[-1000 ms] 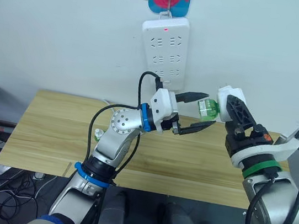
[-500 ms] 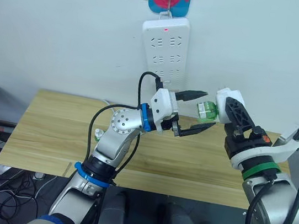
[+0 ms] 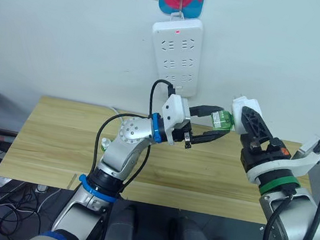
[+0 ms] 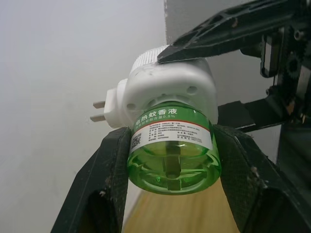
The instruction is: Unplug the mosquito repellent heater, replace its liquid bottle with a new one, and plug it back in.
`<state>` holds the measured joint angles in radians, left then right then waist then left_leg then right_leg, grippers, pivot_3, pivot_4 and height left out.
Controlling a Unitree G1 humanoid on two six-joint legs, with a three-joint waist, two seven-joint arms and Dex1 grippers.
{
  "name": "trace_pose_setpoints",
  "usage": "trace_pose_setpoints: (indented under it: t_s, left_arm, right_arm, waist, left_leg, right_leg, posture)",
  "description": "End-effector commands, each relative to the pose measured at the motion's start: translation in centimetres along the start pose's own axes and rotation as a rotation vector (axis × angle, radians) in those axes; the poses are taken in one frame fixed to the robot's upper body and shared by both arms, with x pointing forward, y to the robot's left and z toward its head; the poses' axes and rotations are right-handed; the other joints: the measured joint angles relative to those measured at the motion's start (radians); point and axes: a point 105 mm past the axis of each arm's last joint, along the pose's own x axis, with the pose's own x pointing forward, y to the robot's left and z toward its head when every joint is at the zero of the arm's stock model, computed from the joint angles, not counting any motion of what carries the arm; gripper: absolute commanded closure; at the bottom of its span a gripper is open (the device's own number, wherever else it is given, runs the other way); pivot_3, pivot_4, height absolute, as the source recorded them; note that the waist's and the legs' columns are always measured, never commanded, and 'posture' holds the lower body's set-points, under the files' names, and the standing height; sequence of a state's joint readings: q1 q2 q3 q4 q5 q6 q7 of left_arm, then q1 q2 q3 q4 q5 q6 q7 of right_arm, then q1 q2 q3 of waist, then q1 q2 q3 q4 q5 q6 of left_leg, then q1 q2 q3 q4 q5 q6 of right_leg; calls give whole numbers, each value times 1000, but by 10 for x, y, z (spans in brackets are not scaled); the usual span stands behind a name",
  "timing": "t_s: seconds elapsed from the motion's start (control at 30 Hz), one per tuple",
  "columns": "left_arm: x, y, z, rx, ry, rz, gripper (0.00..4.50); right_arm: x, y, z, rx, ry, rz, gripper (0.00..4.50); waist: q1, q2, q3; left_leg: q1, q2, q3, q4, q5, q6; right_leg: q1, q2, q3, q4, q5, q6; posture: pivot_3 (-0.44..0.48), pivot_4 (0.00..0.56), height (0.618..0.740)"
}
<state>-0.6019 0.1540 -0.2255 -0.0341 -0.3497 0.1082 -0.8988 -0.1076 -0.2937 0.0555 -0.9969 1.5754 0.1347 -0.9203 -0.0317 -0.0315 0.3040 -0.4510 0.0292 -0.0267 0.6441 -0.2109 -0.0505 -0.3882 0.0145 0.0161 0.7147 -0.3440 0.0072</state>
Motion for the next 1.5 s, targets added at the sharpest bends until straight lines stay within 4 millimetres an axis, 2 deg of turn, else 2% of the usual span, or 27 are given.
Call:
trace_pose_setpoints:
  t_s: [0.03, 0.2, 0.43, 0.77, 0.83, 0.93, 1.1, 1.33, 1.5]
  left_arm:
    - [-1, 6, 12, -119, -46, 46, 2252]
    - [-2, 7, 14, -273, -32, 48, 2252]
    - [-4, 8, 12, -370, -11, 66, 2252]
    - [-5, 8, 11, -247, 13, 28, 2252]
    - [-5, 9, 11, -247, 12, 29, 2252]
    - [-5, 11, 11, -247, 10, 28, 2252]
    - [-7, 10, 12, -253, 10, -48, 2252]
    - [-17, -6, 23, -254, 10, -268, 2252]
    - [-19, -15, 35, -202, -16, -396, 2252]
  right_arm:
    - [-6, 17, 6, 11, -30, 80, 1569]
    - [-6, 19, 6, 9, -32, 84, 1569]
    - [-6, 19, 5, 9, -32, 85, 1569]
    - [-6, 20, 2, 9, -4, 101, 1569]
    - [-6, 23, 1, 22, 9, 119, 846]
    - [-8, 24, -3, 26, 47, 141, 38]
    - [-18, 25, 4, 27, 162, 209, 38]
    - [-33, 2, 5, -144, 290, 307, 38]
    - [-40, -24, 13, -257, 530, 414, 38]
  waist:
    - [0, 0, 0]
    - [0, 0, 0]
    - [0, 0, 0]
    - [1, 0, 0]
    - [1, 0, 0]
    - [1, 0, 0]
    - [1, 0, 0]
    - [2, 0, 1]
    - [0, -1, 1]
  left_leg:
    - [0, 0, 0, 0, 0, 0]
    - [0, 0, 0, 0, 0, 0]
    - [0, 0, 0, 0, 0, 0]
    - [0, 0, 0, 0, 0, 0]
    - [0, 0, 0, 0, 0, 0]
    - [0, 0, 0, 0, 0, 0]
    - [0, 0, 0, 0, 0, 0]
    - [0, 0, 1, 0, 0, 0]
    - [2, 0, 2, 1, 1, 1]
  right_leg:
    - [0, 0, 0, 0, 0, 0]
    - [0, 0, 0, 0, 0, 0]
    - [0, 0, 0, 0, 0, 0]
    - [0, 0, 0, 0, 0, 0]
    - [0, 0, 0, 0, 0, 0]
    - [0, 0, 0, 0, 0, 0]
    - [0, 0, 0, -1, 0, 0]
    - [1, 0, -1, -1, 0, 0]
    - [3, 1, 1, -2, 0, 0]
  posture:
    - [-8, 316, 740]
    - [-6, 315, 740]
    - [-9, 314, 740]
    - [-9, 315, 740]
    - [-16, 319, 740]
    - [-16, 319, 740]
    - [-33, 318, 740]
    - [-28, 315, 740]
    - [-18, 314, 740]
